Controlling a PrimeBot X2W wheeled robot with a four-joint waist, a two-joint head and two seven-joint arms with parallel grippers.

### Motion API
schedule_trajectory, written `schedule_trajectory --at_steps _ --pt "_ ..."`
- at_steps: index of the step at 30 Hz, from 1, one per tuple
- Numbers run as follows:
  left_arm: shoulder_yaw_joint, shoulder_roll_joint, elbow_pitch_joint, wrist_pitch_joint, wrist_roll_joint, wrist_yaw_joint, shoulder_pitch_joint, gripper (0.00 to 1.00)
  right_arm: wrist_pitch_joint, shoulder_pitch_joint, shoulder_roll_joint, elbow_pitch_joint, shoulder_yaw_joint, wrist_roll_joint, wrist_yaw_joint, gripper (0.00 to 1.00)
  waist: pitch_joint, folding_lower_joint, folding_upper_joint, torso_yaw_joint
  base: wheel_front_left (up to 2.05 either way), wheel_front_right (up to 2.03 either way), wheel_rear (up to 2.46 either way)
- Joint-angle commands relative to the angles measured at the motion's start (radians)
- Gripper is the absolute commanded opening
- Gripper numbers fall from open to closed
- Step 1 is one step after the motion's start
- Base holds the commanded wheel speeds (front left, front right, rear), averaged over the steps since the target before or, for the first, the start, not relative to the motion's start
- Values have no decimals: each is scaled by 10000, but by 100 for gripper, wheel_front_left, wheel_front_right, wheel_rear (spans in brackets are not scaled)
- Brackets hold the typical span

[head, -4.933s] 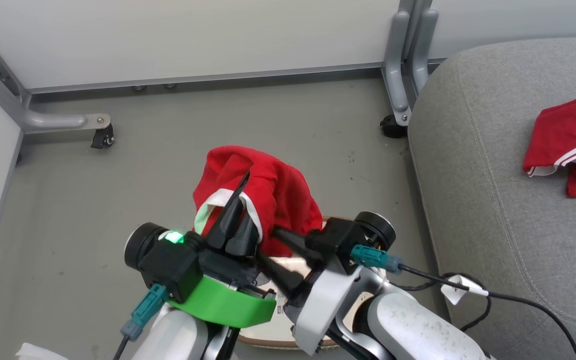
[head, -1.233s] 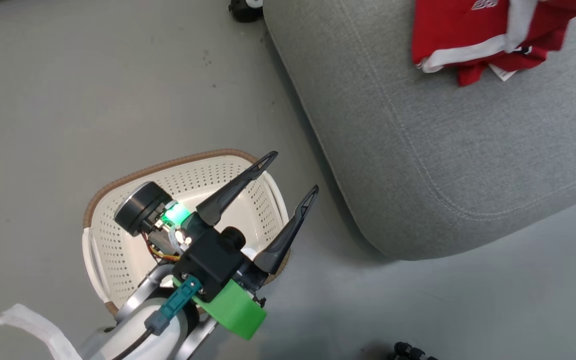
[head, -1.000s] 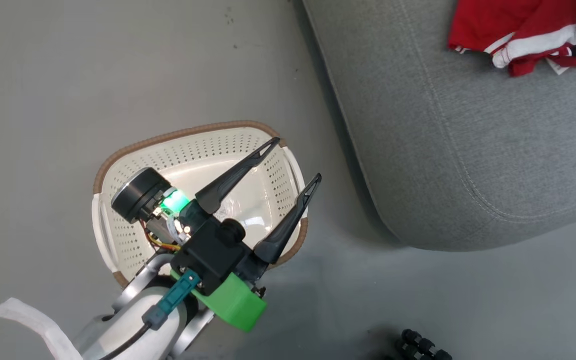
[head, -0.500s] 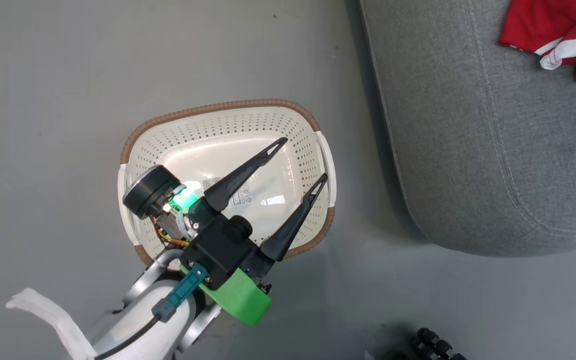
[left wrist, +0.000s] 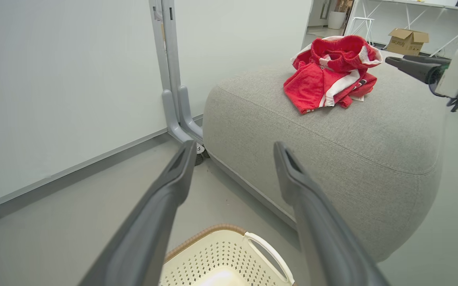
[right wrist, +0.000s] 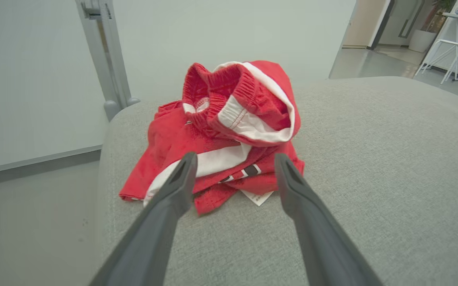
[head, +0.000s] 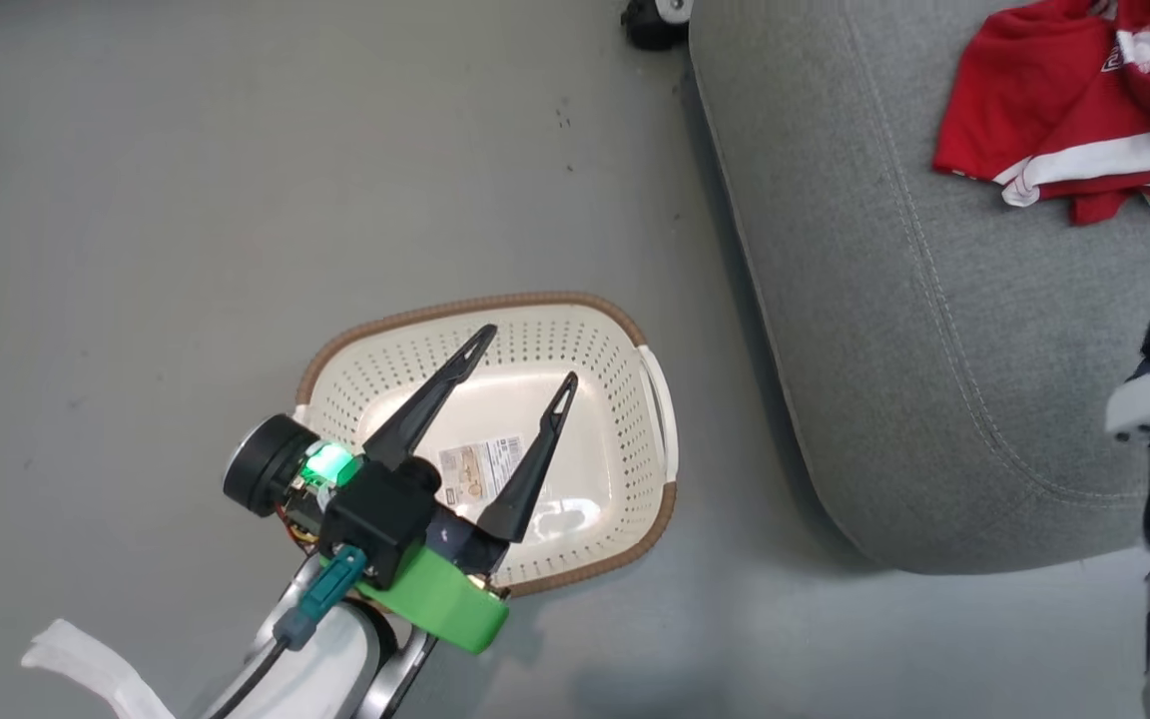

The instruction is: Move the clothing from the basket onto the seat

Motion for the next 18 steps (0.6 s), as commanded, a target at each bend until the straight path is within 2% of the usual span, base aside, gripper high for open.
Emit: schedule_trajectory --at_steps 1,7,13,18 --pt "145 -94 125 -148 -108 172 248 100 -15 437 284 -511 134 -117 -9 100 -927 0 0 345 0 0 0" --pt "785 -263 550 -520 -345 896 616 100 383 1941 943 -2726 1078 -143 -9 100 -1504 0 0 787 0 0 0" --pt "1707 -341 844 -735 -472 1528 885 100 802 3051 1084 -4485 1971 73 -9 100 -1791 0 0 1359 0 0 0" --pt "2629 -426 804 -778 -492 1863 1168 100 1031 3759 1094 -5360 2513 696 -9 100 -1927 0 0 1782 0 0 0"
